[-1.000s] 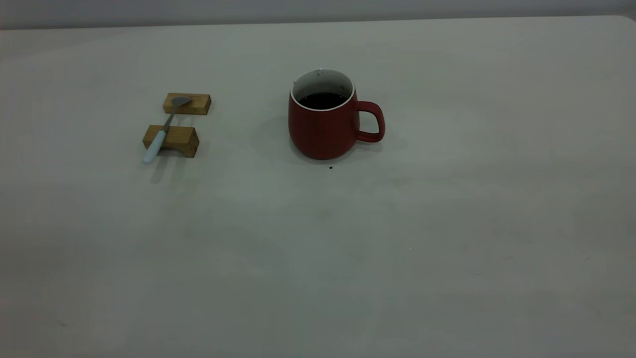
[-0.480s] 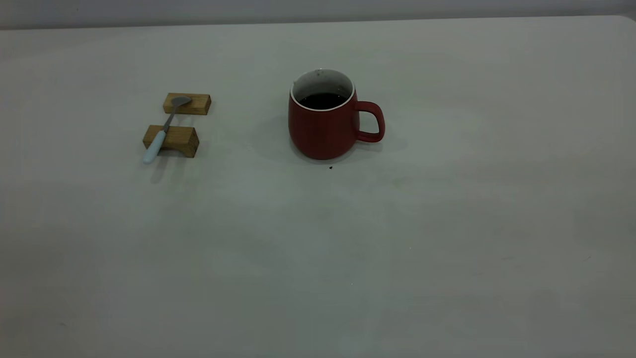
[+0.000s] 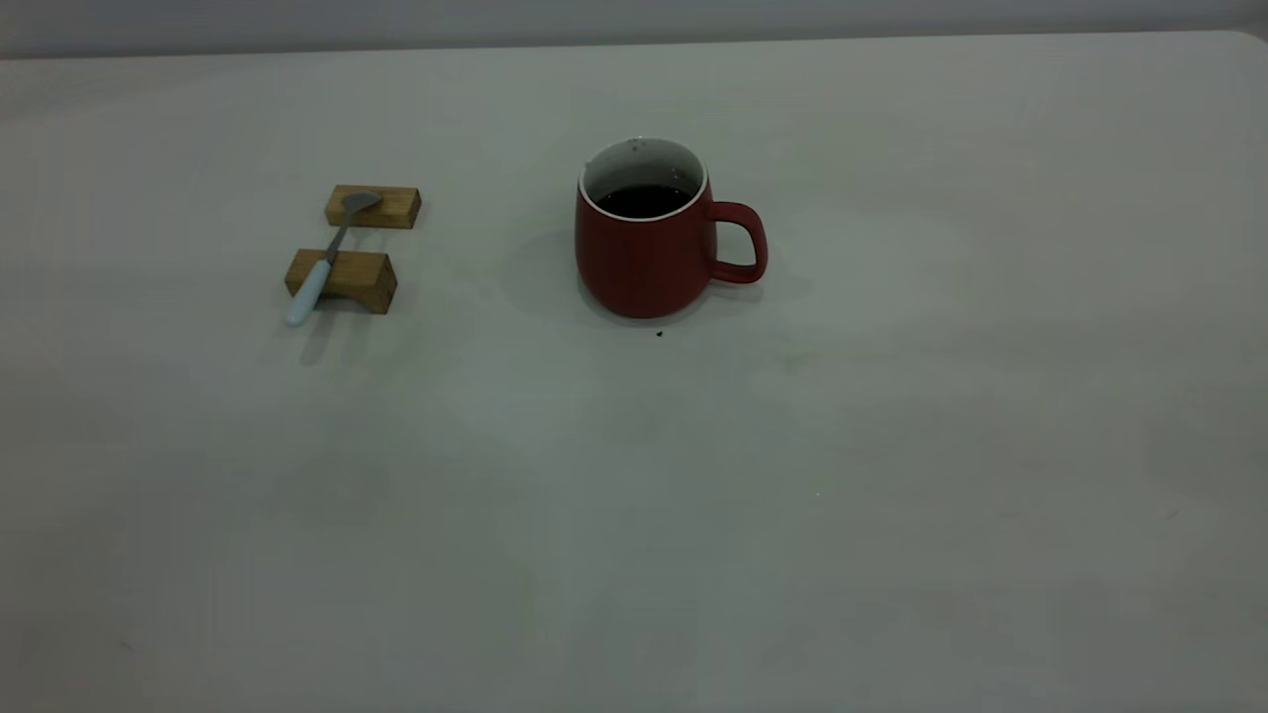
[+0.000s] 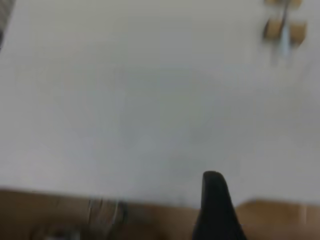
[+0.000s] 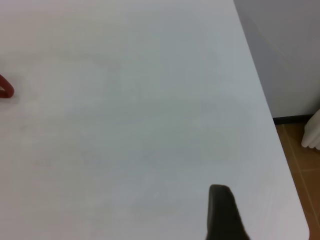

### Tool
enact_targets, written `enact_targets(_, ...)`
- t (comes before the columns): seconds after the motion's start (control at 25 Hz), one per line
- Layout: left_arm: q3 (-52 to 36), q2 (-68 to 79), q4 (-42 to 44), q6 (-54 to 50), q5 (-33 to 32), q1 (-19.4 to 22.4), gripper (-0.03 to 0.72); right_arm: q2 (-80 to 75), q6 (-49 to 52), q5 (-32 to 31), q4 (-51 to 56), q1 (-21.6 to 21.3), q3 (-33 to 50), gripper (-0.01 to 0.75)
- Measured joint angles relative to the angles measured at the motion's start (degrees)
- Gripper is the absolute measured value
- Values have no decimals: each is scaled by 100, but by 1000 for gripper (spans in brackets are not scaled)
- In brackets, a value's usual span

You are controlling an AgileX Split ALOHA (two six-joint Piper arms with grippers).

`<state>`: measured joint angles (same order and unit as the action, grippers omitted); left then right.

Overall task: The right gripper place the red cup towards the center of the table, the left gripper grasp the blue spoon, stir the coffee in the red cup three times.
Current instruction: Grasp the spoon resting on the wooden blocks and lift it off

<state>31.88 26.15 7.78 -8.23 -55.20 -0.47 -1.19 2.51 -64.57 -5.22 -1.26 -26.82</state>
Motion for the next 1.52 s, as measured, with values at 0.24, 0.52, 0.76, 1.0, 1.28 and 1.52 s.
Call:
enact_targets(0.24,512,2846,-23,-60,400,0,585,0,0,-2,0,0,0,492)
enact_targets(0.52,1588,5558,-247,111,1078,0,585,4,0,-7,0,0,0,492)
enact_targets(0.76,2422,7178,-529,372,1634,0,585,4,0,-7,0,0,0,492)
enact_targets(1.0,3330,8664,-828,567,1829,-148,585,4,0,-7,0,0,0,492)
enact_targets(1.28,4253,9734,-884,577,1856,-571,585,4,0,-7,0,0,0,492)
enact_targets(1.52,4689,10171,-983,496,1856,-789,585,4,0,-7,0,0,0,492)
